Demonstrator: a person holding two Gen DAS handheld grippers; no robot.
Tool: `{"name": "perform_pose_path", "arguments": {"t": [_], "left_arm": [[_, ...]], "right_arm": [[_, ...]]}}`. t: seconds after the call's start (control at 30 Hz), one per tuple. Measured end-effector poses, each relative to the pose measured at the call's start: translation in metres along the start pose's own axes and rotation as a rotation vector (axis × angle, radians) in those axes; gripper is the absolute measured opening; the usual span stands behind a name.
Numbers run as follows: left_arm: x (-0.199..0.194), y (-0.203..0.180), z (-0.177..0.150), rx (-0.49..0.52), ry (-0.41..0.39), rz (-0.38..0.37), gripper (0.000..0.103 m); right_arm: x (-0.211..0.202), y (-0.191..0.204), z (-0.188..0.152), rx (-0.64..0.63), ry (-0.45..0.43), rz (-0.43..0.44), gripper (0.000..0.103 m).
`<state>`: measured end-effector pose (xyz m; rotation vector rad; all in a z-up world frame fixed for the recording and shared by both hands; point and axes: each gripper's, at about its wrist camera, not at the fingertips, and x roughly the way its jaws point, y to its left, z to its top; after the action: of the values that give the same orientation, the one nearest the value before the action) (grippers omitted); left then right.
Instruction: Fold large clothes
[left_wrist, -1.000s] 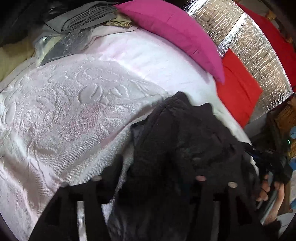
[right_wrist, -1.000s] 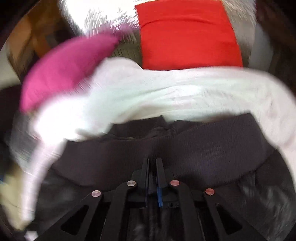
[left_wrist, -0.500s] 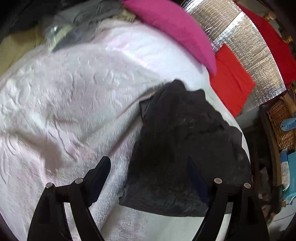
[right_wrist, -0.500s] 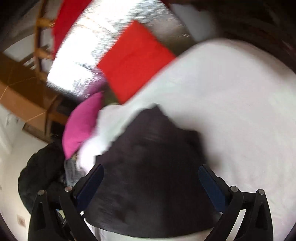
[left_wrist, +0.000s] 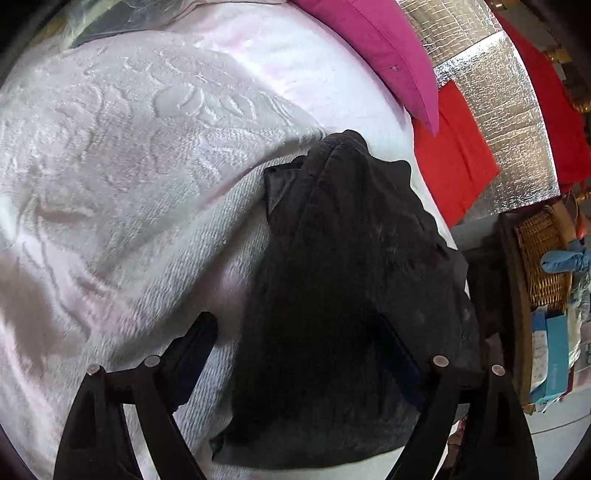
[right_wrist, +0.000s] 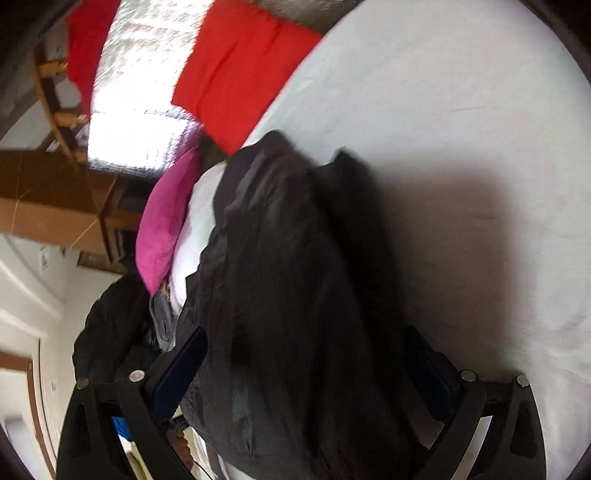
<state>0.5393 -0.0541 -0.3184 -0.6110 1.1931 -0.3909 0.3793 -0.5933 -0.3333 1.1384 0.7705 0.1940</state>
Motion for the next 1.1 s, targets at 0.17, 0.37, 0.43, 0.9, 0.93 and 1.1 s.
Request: {"name": "perform_pose_path", "arguments": {"t": [0.17, 0.37, 0.43, 0.9, 0.93, 1.1], "left_arm": [[0.008, -0.014, 0.001, 0.053, -0.035, -0.035, 0.088], [0.007, -0.033, 0.0, 0.093, -0.093, -0.031, 0.032], [0.004, -0.041, -0.003, 0.107, -0.105, -0.017, 0.026], [0.01, -0.064, -0.021, 0.099, -0.031, 0.188, 0.071], [0.001, -0.065, -0.023, 0.1, -0.046, 0.193, 0.071], [-0.064, -0.075, -0.06, 0.143, -0.208, 0.165, 0.083]], "right_arm": [[0.013, 0.014, -0.006, -0.057, -0.014, -0.089, 0.092], [0.0, 0.033, -0.016, -0.118, -0.09, -0.205, 0.038], [-0.01, 0.047, -0.023, -0.144, -0.118, -0.211, 0.032], [-0.043, -0.001, -0.027, 0.164, -0.218, -0.1, 0.065], [-0.055, 0.003, -0.03, 0.173, -0.244, -0.088, 0.075], [-0.109, 0.025, -0.071, 0.142, -0.319, -0.08, 0.087]]}}
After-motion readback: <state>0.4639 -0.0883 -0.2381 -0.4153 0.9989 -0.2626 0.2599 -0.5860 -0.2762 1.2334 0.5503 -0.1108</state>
